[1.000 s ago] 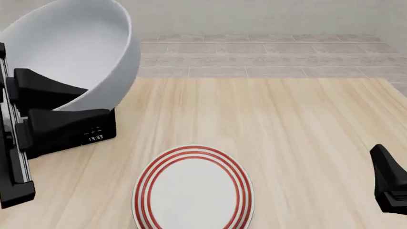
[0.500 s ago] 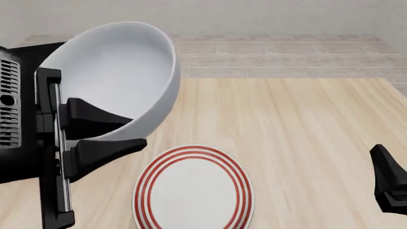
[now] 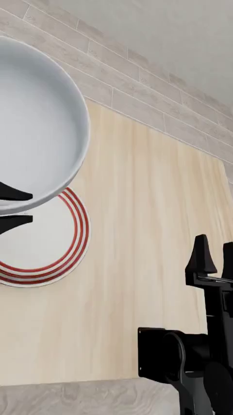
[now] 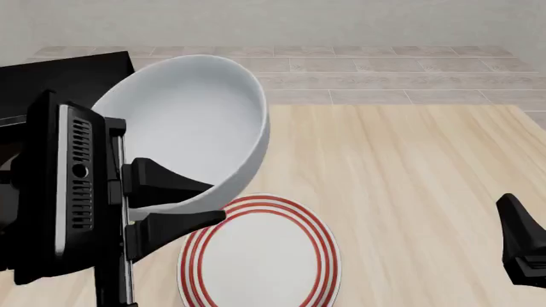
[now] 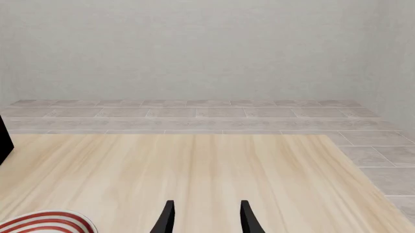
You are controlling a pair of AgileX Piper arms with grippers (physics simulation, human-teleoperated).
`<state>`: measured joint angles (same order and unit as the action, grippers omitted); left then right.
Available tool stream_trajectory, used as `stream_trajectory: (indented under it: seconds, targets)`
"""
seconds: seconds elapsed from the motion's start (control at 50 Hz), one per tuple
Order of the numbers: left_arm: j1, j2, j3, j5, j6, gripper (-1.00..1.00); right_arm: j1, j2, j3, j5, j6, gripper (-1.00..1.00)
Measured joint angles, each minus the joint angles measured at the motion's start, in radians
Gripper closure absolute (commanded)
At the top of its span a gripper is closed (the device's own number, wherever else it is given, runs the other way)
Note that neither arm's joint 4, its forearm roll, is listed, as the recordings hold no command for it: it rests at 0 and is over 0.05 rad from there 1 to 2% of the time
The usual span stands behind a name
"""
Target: Pick up the white bowl and put it on the plate.
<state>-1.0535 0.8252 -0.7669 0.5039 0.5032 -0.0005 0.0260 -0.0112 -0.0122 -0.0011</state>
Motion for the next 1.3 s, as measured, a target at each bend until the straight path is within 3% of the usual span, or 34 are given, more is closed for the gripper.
stream_trajectory:
  seconds: [1.3]
  targets:
    - [-0.063,0.155,0.175,-0.228,-0.059,1.00,0.000,0.000,0.000,0.000,0.000,-1.00]
